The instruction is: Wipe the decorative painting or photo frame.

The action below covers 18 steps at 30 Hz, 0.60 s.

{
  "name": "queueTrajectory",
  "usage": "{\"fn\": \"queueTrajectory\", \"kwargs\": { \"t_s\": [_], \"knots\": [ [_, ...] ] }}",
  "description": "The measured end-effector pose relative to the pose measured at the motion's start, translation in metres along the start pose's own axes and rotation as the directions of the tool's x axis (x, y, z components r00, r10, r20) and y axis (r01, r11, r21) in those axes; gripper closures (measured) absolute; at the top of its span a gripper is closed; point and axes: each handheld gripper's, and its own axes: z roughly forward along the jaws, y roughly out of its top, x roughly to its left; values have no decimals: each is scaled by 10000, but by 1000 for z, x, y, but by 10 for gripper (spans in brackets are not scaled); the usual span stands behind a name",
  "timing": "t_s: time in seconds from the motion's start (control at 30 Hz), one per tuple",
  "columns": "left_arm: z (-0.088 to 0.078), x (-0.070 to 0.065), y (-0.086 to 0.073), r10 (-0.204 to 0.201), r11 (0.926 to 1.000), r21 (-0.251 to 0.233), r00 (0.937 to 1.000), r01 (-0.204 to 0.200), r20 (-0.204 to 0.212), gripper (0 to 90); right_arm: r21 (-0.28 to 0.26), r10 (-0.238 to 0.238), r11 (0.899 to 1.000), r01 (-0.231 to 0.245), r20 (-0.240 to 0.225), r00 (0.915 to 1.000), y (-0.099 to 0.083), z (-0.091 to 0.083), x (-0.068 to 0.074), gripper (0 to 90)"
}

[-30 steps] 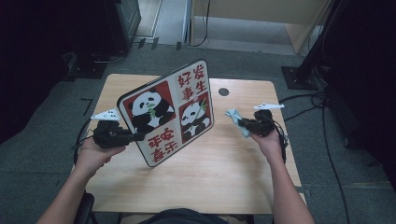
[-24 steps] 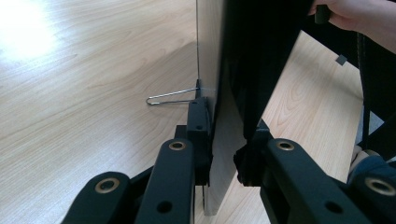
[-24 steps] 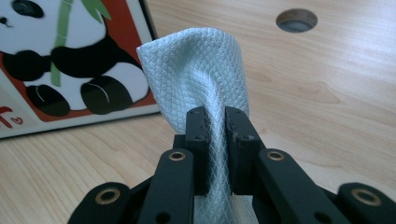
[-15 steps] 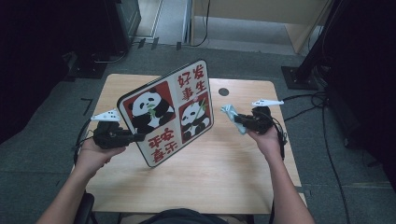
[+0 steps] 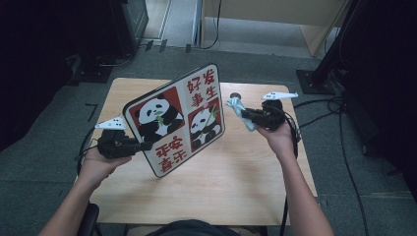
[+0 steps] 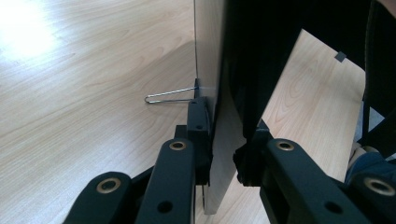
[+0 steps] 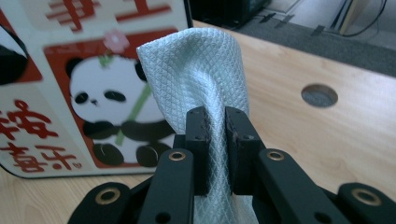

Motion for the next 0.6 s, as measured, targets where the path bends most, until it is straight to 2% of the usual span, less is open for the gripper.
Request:
{"fn": "queueTrajectory", "kwargs": {
  "t_s": [0.03,0.27,0.4,0.5,0.6],
  "knots": [
    [0,0,0,8,10000,1,10000,-8,1,790,-82,-201,9998,201,-50,9998,11,-3,5,810],
    [-1,-4,-1,33,10000,38,10000,-33,-33,790,-367,-658,9972,647,-298,9974,45,-9,21,810],
    [-1,-5,-1,39,10000,35,10000,-39,-43,789,-488,-1170,9921,1157,-261,9928,76,-15,32,810],
    [-1,-4,-2,15,10000,39,10000,-15,-22,789,-815,-1426,9869,1396,-331,9892,97,-20,42,810],
    [-1,-4,-1,22,10000,45,10000,-22,-31,789,-875,-1599,9838,1567,-317,9866,113,-18,50,810]
  ]
}}
